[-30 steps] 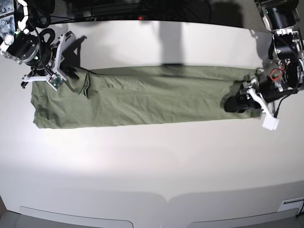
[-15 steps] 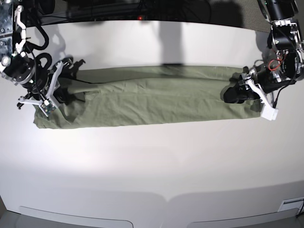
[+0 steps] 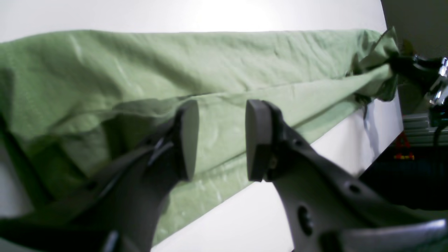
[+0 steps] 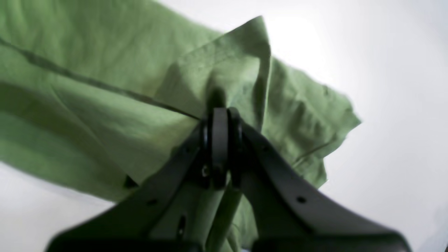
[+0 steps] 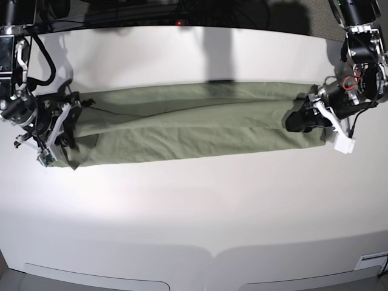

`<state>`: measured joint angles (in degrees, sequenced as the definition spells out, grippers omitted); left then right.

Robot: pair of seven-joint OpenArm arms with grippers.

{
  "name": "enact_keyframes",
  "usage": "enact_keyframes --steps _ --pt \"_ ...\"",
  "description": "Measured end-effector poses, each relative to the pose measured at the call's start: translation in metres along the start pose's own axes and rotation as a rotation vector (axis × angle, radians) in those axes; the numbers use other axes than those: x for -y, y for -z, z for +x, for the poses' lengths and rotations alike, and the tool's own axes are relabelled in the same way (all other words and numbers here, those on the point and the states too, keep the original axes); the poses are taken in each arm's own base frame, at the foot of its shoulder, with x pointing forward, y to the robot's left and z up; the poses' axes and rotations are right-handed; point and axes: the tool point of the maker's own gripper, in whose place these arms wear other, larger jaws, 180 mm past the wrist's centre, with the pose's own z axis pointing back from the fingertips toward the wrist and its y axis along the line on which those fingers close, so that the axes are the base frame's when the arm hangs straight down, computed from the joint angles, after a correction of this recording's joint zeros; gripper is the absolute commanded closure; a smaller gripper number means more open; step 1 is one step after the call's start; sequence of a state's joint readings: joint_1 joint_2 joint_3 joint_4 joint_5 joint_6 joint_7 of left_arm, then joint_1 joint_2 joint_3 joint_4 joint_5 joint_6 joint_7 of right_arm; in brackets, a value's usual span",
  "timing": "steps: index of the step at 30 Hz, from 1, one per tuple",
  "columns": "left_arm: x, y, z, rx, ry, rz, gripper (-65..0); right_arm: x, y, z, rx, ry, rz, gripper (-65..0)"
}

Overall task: Fold the T-shirt properly
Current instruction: 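Grasp the strip end with the right gripper and straighten it, then regrasp both ends of the folded strip with both grippers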

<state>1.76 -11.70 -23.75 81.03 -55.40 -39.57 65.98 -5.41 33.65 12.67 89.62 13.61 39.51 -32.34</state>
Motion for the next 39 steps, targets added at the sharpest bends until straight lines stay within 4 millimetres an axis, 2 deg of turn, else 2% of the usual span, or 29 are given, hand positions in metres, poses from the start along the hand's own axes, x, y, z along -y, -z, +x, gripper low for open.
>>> enact_keyframes --steps 3,6,14,17,18,21,28,33,35,37,39 --pt "0.000 0.000 0.000 0.000 0.000 0.000 -22.3 0.004 0.000 0.009 0.021 -0.001 -0.009 0.0" --pt "0.000 0.000 0.000 0.000 0.000 0.000 -22.3 0.004 0.000 0.007 0.015 -0.001 -0.008 0.0" --pt "0.000 0.000 0.000 -0.001 0.000 0.000 -22.3 0.004 0.010 -0.028 -0.074 0.060 0.006 0.0" --pt "0.000 0.000 -0.001 -0.002 -0.002 0.001 -22.3 0.010 0.013 -0.040 -0.096 0.103 -0.023 -14.9" --pt "0.000 0.000 -0.002 -0.004 -0.002 0.001 -22.3 0.013 0.013 -0.042 -0.099 0.111 -0.037 -18.0" --pt "0.000 0.000 -0.003 -0.004 -0.003 0.002 -22.3 0.024 0.013 -0.042 -0.092 0.096 -0.097 -19.9" --pt "0.000 0.000 -0.002 -0.003 -0.003 0.001 -22.3 0.044 0.012 -0.028 -0.032 0.128 -0.191 -19.9" --pt "0.001 0.001 0.000 0.016 -0.007 -0.003 -22.3 0.058 0.013 0.015 0.076 0.218 -0.176 -19.9" --pt "0.003 0.002 0.001 0.022 -0.011 -0.011 -22.3 0.057 0.013 0.032 0.100 0.288 -0.130 -19.9" --pt "0.006 0.004 0.001 0.028 -0.020 -0.024 -22.3 0.051 0.012 0.044 0.120 0.277 -0.076 -19.9" --pt "0.013 0.008 -0.002 0.028 -0.037 -0.052 -22.3 0.044 0.013 0.046 0.122 0.246 -0.042 -19.9"
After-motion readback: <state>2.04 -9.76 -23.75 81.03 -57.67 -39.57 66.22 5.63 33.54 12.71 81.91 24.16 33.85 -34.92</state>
